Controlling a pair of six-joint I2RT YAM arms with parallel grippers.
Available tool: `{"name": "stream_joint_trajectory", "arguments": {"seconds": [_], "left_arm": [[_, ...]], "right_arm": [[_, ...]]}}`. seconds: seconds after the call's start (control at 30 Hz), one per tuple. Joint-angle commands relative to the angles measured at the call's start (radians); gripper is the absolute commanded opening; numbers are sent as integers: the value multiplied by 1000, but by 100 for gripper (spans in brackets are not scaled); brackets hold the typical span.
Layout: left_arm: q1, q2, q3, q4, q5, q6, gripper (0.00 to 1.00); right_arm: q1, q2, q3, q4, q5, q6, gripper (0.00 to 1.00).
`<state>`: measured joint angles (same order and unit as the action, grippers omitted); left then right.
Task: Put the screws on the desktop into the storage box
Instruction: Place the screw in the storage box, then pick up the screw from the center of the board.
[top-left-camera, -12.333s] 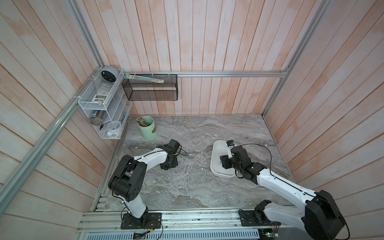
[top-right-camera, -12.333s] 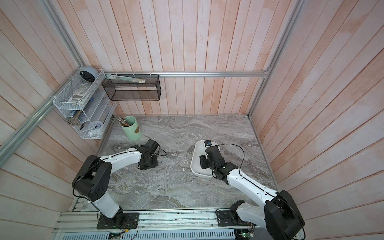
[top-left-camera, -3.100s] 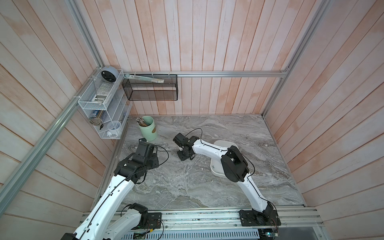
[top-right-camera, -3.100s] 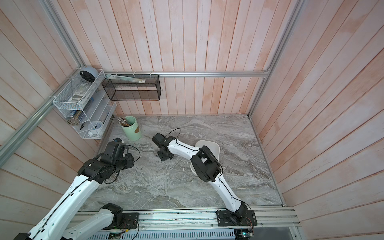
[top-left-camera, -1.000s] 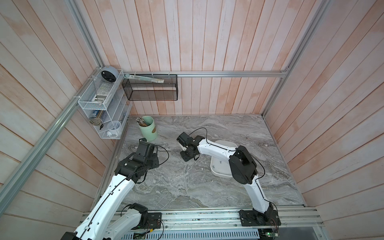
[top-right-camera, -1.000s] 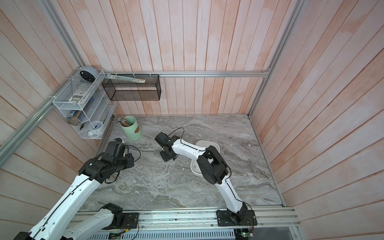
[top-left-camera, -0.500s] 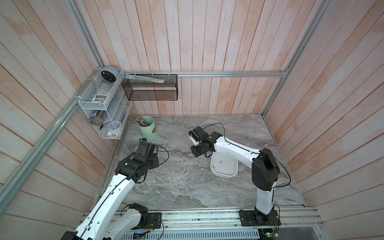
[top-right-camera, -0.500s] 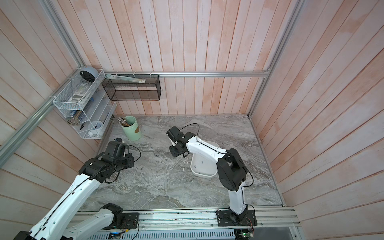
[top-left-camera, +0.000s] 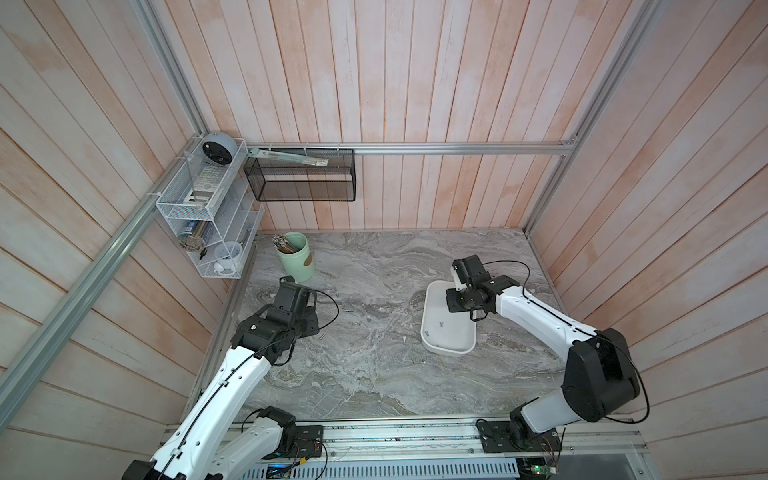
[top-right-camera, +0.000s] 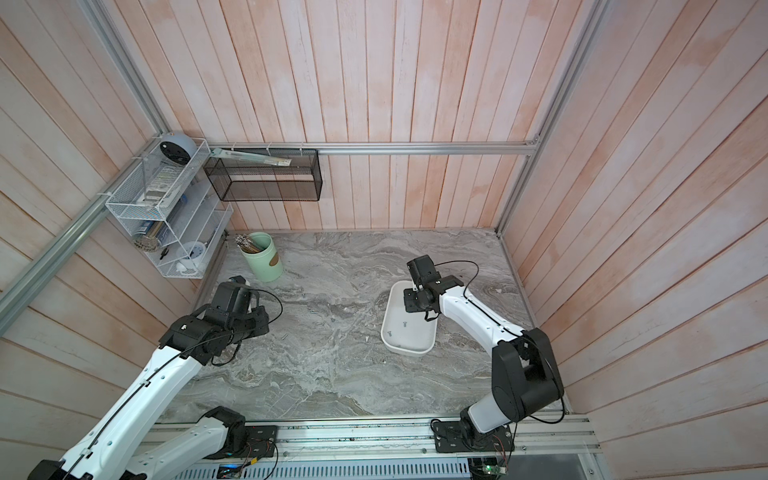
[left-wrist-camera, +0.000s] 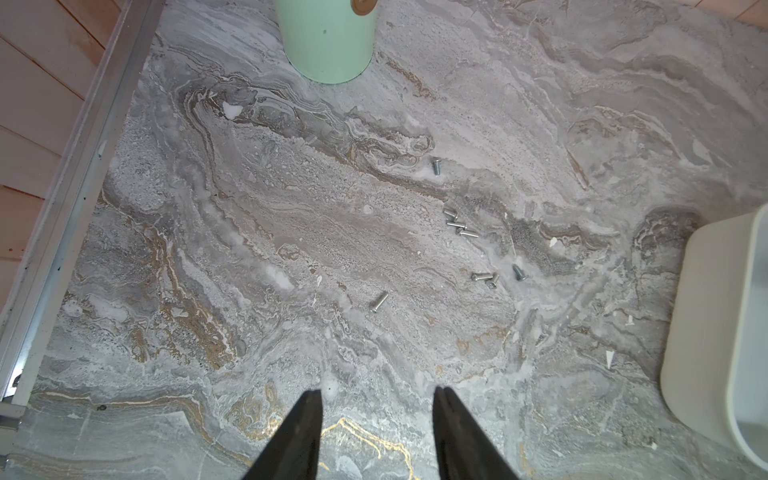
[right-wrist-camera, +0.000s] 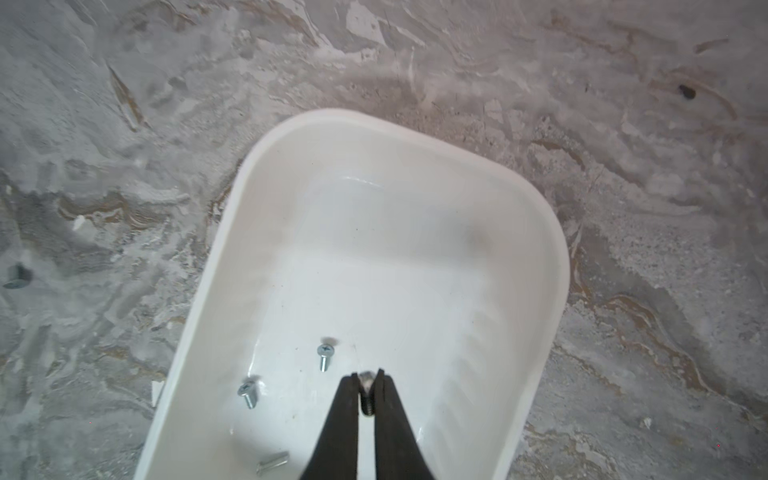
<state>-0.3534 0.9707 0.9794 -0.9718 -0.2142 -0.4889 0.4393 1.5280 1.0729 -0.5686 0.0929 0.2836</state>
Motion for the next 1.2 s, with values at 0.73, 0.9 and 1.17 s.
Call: {"name": "stream_joint_trajectory", "arguments": {"seconds": [0.73,0.9,1.17], "left_arm": [[7,165,-61,165,90,-124,49],[7,335,-108,328,142,-182,49],[8,539,-99,365,48,-159,47]], "right_arm": [[0,-46,-22,105,-44,-39,56],[-1,-83,-39,84,-44,-56,56],[-1,-121,-93,141,-51,-37,56]]}}
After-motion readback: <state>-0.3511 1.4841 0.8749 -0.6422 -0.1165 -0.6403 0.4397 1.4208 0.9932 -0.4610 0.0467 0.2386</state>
